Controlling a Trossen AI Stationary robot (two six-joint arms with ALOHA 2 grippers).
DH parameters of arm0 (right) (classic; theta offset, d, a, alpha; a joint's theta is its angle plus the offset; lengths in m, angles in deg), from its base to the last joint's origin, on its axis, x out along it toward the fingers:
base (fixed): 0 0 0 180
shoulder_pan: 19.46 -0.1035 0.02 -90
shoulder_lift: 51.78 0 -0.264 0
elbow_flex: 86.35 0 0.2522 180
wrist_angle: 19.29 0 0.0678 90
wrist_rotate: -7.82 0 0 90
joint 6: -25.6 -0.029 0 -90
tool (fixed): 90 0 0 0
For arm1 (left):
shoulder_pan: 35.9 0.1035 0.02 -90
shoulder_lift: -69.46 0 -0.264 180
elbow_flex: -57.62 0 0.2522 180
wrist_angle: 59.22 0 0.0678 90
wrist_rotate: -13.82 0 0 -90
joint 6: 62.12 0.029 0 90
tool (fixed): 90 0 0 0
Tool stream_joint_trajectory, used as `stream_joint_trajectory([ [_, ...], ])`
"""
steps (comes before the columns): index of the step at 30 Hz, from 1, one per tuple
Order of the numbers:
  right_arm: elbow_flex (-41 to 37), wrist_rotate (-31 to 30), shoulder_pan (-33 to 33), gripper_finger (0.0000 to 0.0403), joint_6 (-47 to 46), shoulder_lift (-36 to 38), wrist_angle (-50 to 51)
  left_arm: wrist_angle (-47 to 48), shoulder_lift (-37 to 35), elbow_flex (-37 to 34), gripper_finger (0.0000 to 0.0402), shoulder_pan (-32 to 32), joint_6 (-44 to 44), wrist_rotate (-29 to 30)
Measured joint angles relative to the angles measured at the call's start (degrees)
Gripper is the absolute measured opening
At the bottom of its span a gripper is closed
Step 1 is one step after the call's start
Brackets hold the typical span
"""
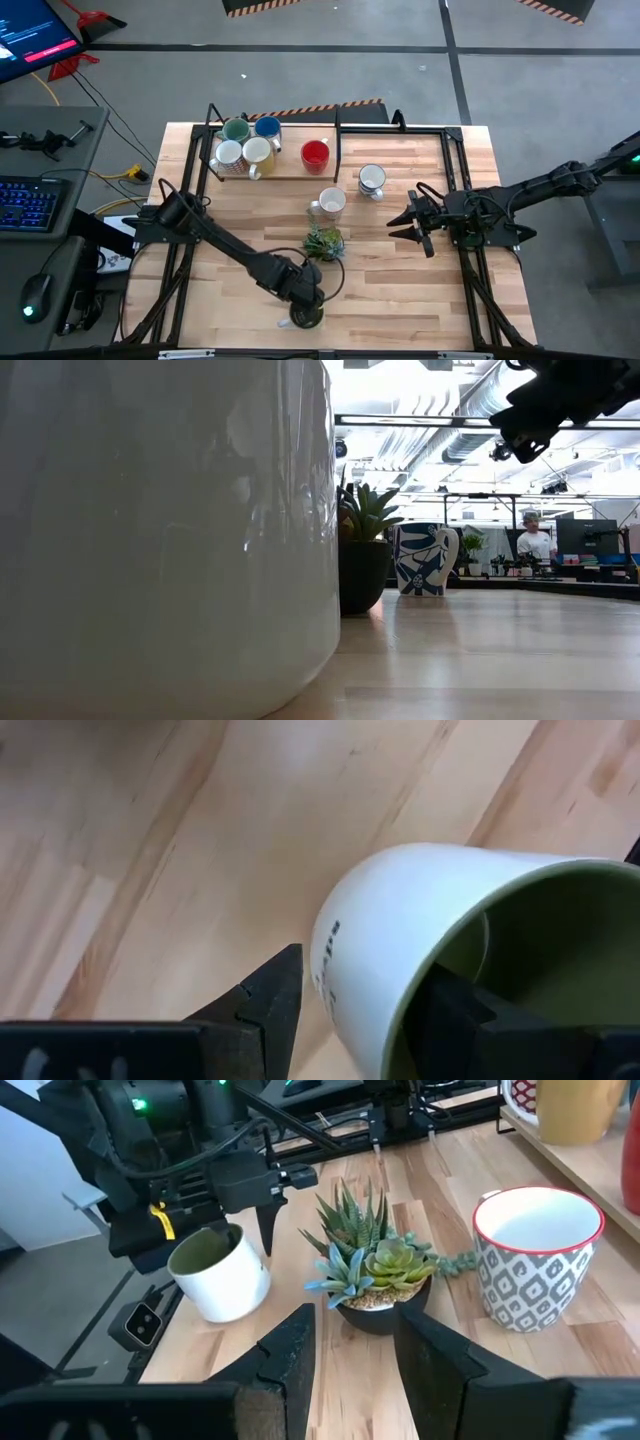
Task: Place coffee mugs
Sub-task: Put the white green mug on the shelf
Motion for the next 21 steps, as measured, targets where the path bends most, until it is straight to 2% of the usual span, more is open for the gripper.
stream_joint_trajectory([
  [5, 0.0, 0.0, 0.01, 0.0116, 0.0, 0.0, 0.45, -0.36, 0.0, 0.0, 0.0142, 1.41, 6.22, -2.1],
  [11, 0.0, -0.03, 0.01, 0.0116, 0.0, 0.0, 1.82, -2.28, 0.0, 0.0, 0.0142, 3.01, 7.57, -5.42],
  [21, 0.0, -0.2, -0.01, 0.0116, 0.0, 0.0, 4.45, -2.06, 0.0, 0.0, 0.0142, 2.31, 12.12, -4.37],
])
